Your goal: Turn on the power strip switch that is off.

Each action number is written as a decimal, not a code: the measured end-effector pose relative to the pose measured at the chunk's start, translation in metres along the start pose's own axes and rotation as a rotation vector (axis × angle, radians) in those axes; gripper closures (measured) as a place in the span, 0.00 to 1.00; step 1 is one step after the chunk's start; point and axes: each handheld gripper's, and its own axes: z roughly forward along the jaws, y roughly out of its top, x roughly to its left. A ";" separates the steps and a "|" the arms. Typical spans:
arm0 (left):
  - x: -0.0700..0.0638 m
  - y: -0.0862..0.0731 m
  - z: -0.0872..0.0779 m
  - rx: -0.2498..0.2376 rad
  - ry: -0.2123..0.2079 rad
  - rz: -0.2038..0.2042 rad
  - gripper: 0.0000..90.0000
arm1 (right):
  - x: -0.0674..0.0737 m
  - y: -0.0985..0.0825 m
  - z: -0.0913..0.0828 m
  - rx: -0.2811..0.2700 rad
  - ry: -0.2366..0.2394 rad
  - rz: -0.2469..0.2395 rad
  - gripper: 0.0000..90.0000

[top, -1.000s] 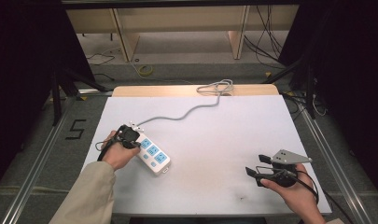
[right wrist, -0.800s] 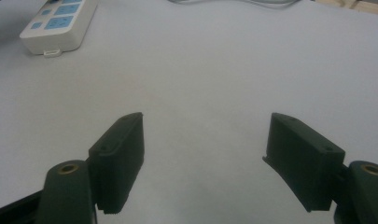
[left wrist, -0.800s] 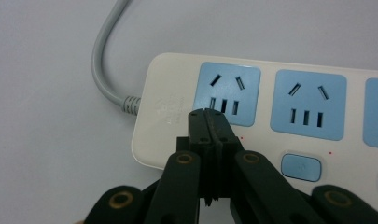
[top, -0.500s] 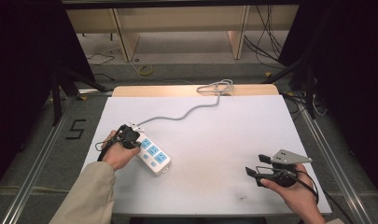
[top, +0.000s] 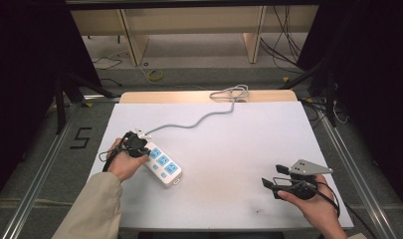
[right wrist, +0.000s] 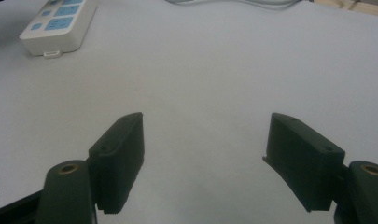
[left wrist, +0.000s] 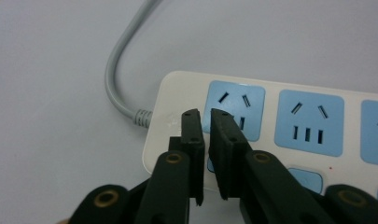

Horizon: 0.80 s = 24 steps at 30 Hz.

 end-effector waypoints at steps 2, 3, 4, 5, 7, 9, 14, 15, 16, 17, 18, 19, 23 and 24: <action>0.000 0.000 -0.001 -0.020 0.012 0.010 0.89 | 0.000 0.000 0.000 0.001 0.000 -0.001 0.31; 0.000 0.001 -0.002 -0.037 0.012 0.004 0.88 | 0.000 0.000 0.000 0.002 0.001 -0.001 0.31; 0.000 0.001 -0.003 -0.044 0.014 0.006 0.87 | 0.000 0.000 0.000 0.002 0.001 0.000 0.31; 0.000 0.002 -0.004 -0.064 0.019 0.004 0.86 | 0.000 0.000 0.000 0.002 0.001 -0.001 0.31; 0.000 0.003 -0.005 -0.087 0.019 0.002 0.82 | 0.000 0.000 0.000 0.002 0.001 0.001 0.31; -0.001 0.003 -0.006 -0.128 0.031 0.009 0.79 | 0.000 0.000 0.000 0.002 0.001 0.000 0.31; -0.002 0.004 -0.008 -0.167 0.018 0.004 0.71 | 0.000 0.000 0.000 0.001 0.003 0.000 0.31; -0.003 0.005 -0.007 -0.183 0.014 0.004 0.69 | 0.000 0.000 0.001 0.001 0.003 0.000 0.31; -0.003 0.005 -0.007 -0.183 0.014 0.004 0.68 | 0.000 0.000 0.001 0.001 0.003 0.001 0.31; -0.003 0.005 -0.008 -0.185 0.013 0.009 0.66 | 0.000 0.000 0.001 0.001 0.003 0.001 0.31; -0.004 0.005 -0.008 -0.200 0.008 0.007 0.65 | 0.000 0.000 0.001 0.001 0.003 0.001 0.31; -0.004 0.005 -0.008 -0.200 0.008 0.007 0.63 | 0.000 0.000 0.001 0.001 0.003 0.001 0.31; -0.005 0.005 -0.008 -0.221 0.023 0.015 0.56 | 0.000 0.000 0.000 0.000 0.004 0.000 0.31; -0.005 0.005 -0.008 -0.223 0.021 0.018 0.55 | 0.000 0.000 0.000 0.001 0.004 0.001 0.31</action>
